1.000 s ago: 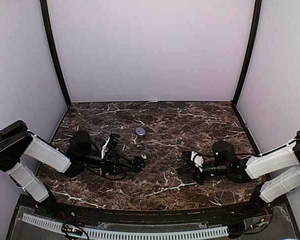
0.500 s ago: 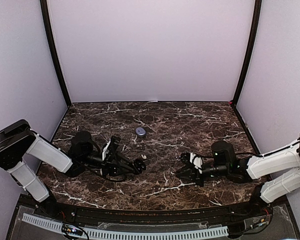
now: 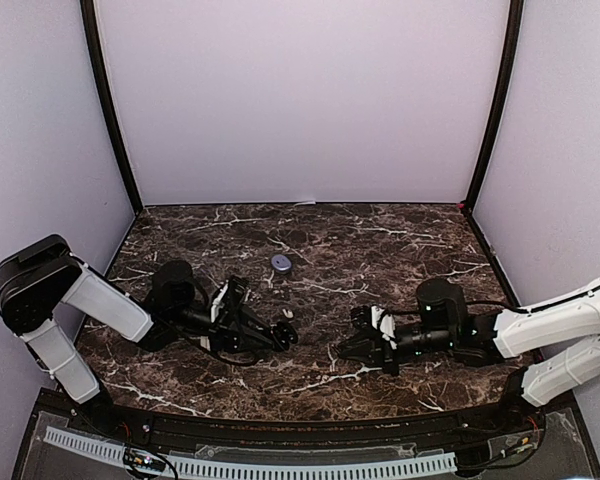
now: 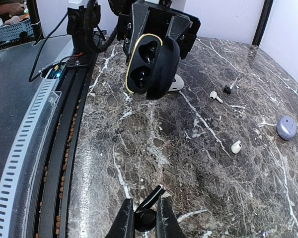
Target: Insert the wireless bluetooth earbuds into the charging case
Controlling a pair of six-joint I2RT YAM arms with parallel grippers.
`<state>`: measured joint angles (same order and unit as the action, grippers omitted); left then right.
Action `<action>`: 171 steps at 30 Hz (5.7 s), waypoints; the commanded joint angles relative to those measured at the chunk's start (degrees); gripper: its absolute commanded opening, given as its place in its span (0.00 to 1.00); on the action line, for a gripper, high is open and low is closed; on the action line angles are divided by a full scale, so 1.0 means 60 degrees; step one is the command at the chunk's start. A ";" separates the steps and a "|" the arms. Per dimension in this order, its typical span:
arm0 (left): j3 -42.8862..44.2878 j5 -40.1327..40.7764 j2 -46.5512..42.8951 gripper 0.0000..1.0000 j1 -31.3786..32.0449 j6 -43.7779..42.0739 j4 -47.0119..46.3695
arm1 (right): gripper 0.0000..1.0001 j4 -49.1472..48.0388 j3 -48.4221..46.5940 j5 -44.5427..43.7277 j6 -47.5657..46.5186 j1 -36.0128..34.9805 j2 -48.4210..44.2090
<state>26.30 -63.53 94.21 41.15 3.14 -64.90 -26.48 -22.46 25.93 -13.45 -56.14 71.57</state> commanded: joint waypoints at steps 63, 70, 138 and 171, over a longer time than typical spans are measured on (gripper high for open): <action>-0.0737 0.0552 -0.0980 0.23 0.0137 -0.0770 0.0350 | 0.74 -0.3535 0.1437 -0.2507 0.0872 -0.0176 0.3420; -0.0722 0.0544 -0.1013 0.23 0.0130 -0.0745 0.0354 | 0.67 -0.4344 0.1733 -0.2981 0.1295 -0.0460 0.3394; -0.0799 0.0597 -0.1085 0.23 0.0130 -0.0655 0.0372 | 0.24 -0.3416 0.1262 -0.4141 0.1265 -0.0766 0.4195; -0.0569 0.0565 -0.0995 0.24 0.0131 -0.0742 0.0549 | 0.12 -0.2768 0.1462 -0.4295 0.1358 -0.0769 0.3007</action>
<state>22.02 -59.35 88.86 41.69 -1.04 -62.00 -47.00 -14.33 1.02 -4.95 -60.49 92.38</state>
